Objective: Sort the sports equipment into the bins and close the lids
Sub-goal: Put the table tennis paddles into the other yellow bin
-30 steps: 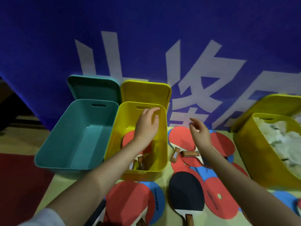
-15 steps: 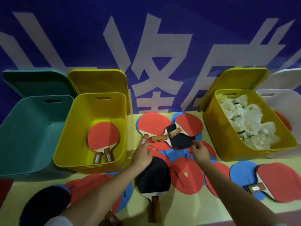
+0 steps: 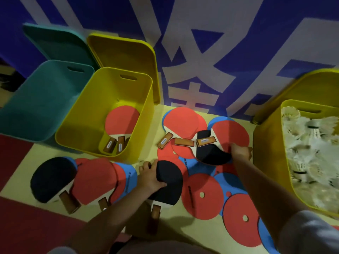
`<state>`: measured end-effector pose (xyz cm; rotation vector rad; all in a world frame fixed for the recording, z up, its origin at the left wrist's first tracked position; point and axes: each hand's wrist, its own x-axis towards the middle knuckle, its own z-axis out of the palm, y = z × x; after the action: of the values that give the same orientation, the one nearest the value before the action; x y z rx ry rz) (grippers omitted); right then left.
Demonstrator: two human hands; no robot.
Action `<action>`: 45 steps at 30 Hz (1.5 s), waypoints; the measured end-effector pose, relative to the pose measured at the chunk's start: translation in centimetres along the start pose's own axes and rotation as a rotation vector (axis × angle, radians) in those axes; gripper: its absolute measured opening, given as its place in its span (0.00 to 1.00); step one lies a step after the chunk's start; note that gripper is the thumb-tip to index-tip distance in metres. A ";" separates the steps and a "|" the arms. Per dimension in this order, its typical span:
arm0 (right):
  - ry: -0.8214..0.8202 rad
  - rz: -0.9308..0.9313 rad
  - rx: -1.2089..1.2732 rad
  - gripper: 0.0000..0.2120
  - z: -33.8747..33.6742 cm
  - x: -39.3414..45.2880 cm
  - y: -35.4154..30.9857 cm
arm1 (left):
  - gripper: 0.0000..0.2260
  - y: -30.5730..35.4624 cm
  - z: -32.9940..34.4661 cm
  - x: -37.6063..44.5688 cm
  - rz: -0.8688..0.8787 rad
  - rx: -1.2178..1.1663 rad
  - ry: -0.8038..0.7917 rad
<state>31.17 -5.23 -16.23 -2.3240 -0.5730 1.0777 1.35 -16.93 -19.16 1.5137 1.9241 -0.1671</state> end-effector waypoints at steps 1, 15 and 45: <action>-0.024 0.036 0.039 0.39 0.0 0.8 -0.1 | 0.48 -0.1 -0.1 -0.2 -0.009 -0.007 0.010; 0.080 -0.190 0.342 0.24 -1.4 -0.9 -1.6 | 0.19 3.9 -6.2 -1.9 0.475 -0.343 -0.023; -0.188 -0.563 0.601 0.21 11.9 -21.4 -12.4 | 0.17 -9.0 -27.9 14.8 0.458 -0.617 0.154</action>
<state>7.14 -4.44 -3.11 -1.4366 -0.7835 1.0134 -20.08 5.88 -8.97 1.4985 1.4802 0.6980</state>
